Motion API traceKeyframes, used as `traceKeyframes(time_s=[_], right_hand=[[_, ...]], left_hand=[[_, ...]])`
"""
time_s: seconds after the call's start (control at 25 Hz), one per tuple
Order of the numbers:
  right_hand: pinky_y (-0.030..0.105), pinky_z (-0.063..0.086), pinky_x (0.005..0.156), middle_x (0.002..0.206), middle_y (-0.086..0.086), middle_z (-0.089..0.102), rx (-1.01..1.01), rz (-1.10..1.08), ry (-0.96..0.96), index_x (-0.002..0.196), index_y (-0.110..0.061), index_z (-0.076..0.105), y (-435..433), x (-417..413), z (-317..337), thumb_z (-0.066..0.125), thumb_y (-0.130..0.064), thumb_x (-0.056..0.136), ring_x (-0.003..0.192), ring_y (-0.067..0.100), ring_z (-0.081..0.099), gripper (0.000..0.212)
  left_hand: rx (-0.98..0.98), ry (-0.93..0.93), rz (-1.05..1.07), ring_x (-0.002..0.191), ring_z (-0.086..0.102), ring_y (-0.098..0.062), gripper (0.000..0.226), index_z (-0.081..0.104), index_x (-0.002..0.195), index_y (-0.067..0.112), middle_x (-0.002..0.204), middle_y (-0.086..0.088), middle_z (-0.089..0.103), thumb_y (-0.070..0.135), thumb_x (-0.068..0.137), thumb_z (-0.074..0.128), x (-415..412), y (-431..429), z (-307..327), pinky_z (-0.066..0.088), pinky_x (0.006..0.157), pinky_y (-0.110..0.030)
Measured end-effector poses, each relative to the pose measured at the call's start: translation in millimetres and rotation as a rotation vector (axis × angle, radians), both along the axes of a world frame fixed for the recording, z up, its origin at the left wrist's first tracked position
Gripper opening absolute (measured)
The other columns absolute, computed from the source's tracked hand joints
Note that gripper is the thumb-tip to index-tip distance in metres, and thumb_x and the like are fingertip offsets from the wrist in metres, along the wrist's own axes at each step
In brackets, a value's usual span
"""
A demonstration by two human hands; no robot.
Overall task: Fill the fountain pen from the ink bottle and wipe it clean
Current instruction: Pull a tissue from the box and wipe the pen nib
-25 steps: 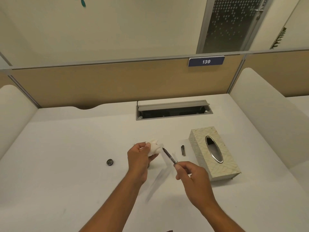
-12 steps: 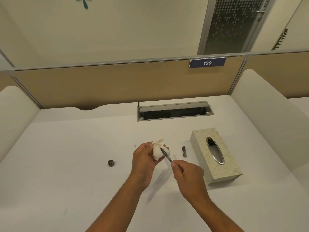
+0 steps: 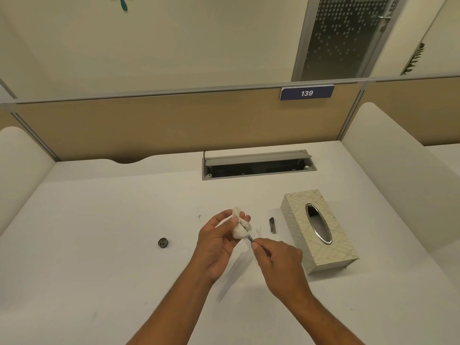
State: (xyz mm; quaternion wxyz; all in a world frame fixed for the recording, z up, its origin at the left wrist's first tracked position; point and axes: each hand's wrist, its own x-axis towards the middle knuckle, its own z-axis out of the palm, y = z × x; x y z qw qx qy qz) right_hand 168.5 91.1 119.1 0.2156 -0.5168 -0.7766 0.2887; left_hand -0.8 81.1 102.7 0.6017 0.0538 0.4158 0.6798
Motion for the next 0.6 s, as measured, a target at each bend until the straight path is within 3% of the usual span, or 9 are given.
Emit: traceKeyframes(time_s=[0.16,0.28,0.36,0.52,0.6], right_hand=[[0.037,0.039,0.081,0.059,-0.016,0.055,-0.038,0.021,-0.021,0.078,-0.038,0.06,-1.3,1.8,3.6,0.05,-0.039,0.104,0.066,0.01,0.06,0.028],[0.046,0.049,0.083,0.056,-0.014,0.057,-0.066,0.004,0.093,0.073,-0.039,0.062,-6.8,10.1,5.2,0.055,-0.034,0.103,0.064,0.012,0.06,0.031],[0.047,0.052,0.08,0.058,-0.013,0.061,-0.058,-0.006,0.16,0.081,-0.035,0.072,-10.0,13.5,6.9,0.058,-0.032,0.102,0.066,0.012,0.062,0.025],[0.044,0.046,0.083,0.062,-0.021,0.057,0.023,0.033,0.099,0.088,-0.036,0.071,-7.9,8.0,8.9,0.055,-0.034,0.103,0.068,0.006,0.056,0.022],[0.041,0.04,0.087,0.072,-0.02,0.064,0.059,0.026,0.023,0.098,-0.036,0.073,-6.5,5.5,8.2,0.052,-0.038,0.104,0.074,0.005,0.056,0.022]], left_hand=[[-0.049,0.012,0.057,0.112,0.079,-0.048,0.033,0.058,0.131,-0.001,0.115,-0.025,0.083,-0.012,0.101,0.063,-2.0,0.9,-1.2,0.07,0.084,-0.049],[-0.095,0.059,0.164,0.104,0.083,-0.041,0.032,0.06,0.13,-0.003,0.109,-0.02,0.085,-0.012,0.1,0.064,-7.1,0.1,-2.6,0.07,0.072,-0.041],[-0.122,0.136,0.17,0.103,0.084,-0.036,0.024,0.067,0.123,-0.002,0.116,-0.019,0.084,-0.01,0.101,0.066,-10.7,-0.5,-3.3,0.068,0.068,-0.035],[-0.122,0.202,0.071,0.104,0.084,-0.031,0.027,0.072,0.125,0.007,0.113,-0.01,0.086,-0.007,0.107,0.057,-4.4,-3.6,-1.7,0.069,0.073,-0.033],[-0.102,0.2,0.049,0.102,0.085,-0.031,0.033,0.07,0.127,0.011,0.107,-0.006,0.088,-0.009,0.108,0.052,-1.6,-4.1,1.2,0.069,0.074,-0.033]])
